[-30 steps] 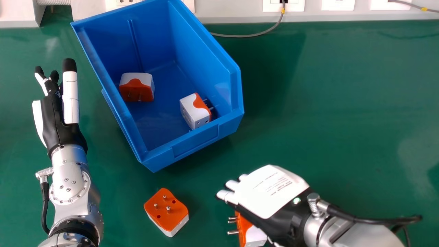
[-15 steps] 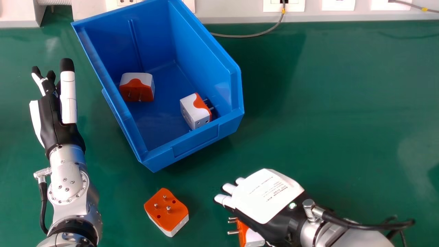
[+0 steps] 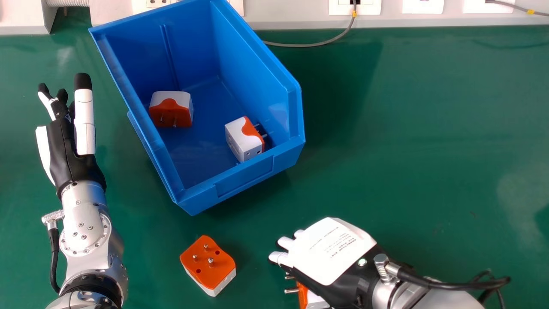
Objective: Pick all objects and put in blue box
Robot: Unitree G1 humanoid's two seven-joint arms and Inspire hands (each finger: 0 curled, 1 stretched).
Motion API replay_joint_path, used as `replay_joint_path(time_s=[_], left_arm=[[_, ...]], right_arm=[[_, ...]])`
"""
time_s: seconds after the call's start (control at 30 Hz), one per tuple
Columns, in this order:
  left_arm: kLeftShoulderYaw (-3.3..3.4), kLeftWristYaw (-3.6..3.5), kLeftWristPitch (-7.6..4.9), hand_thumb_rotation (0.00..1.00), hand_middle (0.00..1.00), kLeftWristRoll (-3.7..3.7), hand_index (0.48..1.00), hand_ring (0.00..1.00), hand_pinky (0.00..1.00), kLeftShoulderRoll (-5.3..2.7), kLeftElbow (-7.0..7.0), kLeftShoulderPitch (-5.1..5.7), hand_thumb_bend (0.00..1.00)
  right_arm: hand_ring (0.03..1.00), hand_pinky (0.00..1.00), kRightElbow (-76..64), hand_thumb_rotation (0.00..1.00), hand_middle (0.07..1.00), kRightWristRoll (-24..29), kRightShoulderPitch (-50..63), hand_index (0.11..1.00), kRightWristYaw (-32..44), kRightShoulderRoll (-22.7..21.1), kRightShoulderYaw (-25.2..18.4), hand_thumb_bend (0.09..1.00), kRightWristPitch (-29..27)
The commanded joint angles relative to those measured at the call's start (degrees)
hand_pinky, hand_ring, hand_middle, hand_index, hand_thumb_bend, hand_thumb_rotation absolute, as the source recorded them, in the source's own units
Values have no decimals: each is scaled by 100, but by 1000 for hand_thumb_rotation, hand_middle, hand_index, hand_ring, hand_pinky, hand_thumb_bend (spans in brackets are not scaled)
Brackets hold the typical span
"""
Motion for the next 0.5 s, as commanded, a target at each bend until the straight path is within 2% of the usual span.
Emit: replay_joint_path(time_s=[0.0,0.1,0.27,0.47], left_arm=[[-6,-6,-104,898,1000,25,989,975,935,29,-80,-103,1000],[-17,25,-120,898,1000,42,989,975,935,24,-84,-98,1000],[-17,14,-127,898,1000,40,989,975,934,28,-82,-96,1000],[-15,29,-120,898,1000,41,989,976,935,26,-76,-98,1000]], right_arm=[[929,821,51,69,943,-61,-29,897,-97,20,40,643,-35],[926,816,137,71,940,-41,-58,894,-153,15,77,643,-81],[908,791,222,75,927,31,-118,876,-190,16,70,641,-126],[873,745,541,78,900,339,-205,844,-592,94,42,640,-205]])
